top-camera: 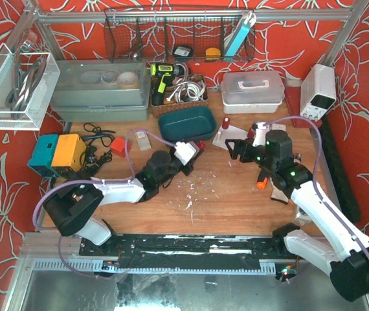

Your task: Install the large spring

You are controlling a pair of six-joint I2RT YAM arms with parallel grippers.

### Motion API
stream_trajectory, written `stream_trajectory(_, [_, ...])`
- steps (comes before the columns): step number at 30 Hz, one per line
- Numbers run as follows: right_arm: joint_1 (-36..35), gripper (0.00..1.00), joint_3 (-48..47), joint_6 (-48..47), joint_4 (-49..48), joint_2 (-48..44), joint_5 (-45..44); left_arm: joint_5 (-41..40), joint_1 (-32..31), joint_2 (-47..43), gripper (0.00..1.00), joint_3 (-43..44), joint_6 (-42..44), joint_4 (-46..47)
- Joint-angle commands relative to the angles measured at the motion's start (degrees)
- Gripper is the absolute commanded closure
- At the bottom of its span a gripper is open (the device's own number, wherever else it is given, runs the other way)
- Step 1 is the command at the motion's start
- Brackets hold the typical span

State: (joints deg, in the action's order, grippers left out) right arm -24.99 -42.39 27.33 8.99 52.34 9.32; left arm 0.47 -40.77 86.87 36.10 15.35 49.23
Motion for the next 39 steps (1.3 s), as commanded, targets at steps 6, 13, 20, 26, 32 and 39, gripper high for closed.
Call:
stream_trajectory(6, [-1.25, 0.25, -7.42, 1.53, 5.67, 10.48, 26.37, -9.67, -8.52, -6.94, 0.96, -15.14, -7.00, 18.76])
stream_trajectory(13, [-7.96, 0.27, -9.46, 1.83, 4.98, 14.92, 26.90, -13.79, -11.89, -7.94, 0.95, -20.92, -1.94, 24.83])
stream_trajectory(20, [-11.58, 0.32, -9.57, 2.79, 2.44, 20.20, 25.93, -14.06, -15.20, -8.96, 0.94, -21.51, 0.47, 25.03])
stream_trajectory(26, [-14.20, 0.39, -10.60, 3.00, 1.52, 23.21, 27.59, -14.70, -16.90, -10.46, 0.94, -21.64, 2.28, 24.93])
stream_trajectory(32, [-15.47, 0.42, -9.72, 2.20, 1.14, 24.39, 30.38, -15.50, -17.40, -10.85, 0.95, -21.69, 2.84, 24.95])
stream_trajectory(39, [-15.53, 0.48, -7.38, 1.42, 0.75, 23.17, 31.20, -15.91, -17.67, -10.46, 0.95, -21.68, 2.96, 25.09])
